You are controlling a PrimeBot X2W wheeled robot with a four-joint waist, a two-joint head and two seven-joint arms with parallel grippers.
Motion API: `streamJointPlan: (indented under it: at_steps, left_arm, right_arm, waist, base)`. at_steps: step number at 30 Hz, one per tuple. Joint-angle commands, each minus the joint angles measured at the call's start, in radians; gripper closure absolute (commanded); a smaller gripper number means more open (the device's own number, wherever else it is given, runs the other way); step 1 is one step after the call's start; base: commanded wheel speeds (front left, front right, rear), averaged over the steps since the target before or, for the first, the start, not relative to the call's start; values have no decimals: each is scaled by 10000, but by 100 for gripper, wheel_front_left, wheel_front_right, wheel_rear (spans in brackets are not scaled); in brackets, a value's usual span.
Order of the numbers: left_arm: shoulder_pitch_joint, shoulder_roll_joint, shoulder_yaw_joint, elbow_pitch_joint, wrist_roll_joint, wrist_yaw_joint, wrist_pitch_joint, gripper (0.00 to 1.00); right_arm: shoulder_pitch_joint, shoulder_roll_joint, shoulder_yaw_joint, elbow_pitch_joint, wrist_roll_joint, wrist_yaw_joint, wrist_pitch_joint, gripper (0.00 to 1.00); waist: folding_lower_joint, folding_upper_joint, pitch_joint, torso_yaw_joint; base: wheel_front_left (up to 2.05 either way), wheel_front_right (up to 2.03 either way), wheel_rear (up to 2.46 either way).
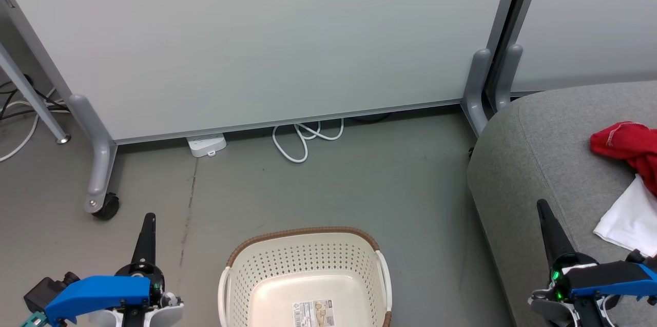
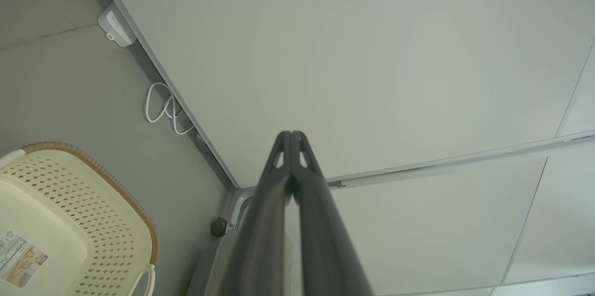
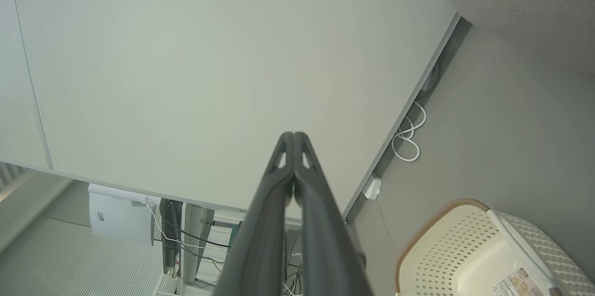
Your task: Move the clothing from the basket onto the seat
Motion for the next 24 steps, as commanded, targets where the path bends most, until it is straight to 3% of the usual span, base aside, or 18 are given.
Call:
streamJointPlan:
  at_steps: [1,24]
  left_arm:
    - [-222,-10,80,-80,-181,-15,71,100]
    - [-405,-149,417,-151,-1670,-19,538,100]
  right_arm:
    - [-207,-38,-26,-76,250,3,58,100]
    - [-279,-40,-120,-57,2154,4,350,100]
  waist:
    - [0,-1,0,-6]
    - [0,-1,5,-110]
  base:
    - [0,0,0]
    - [0,0,0]
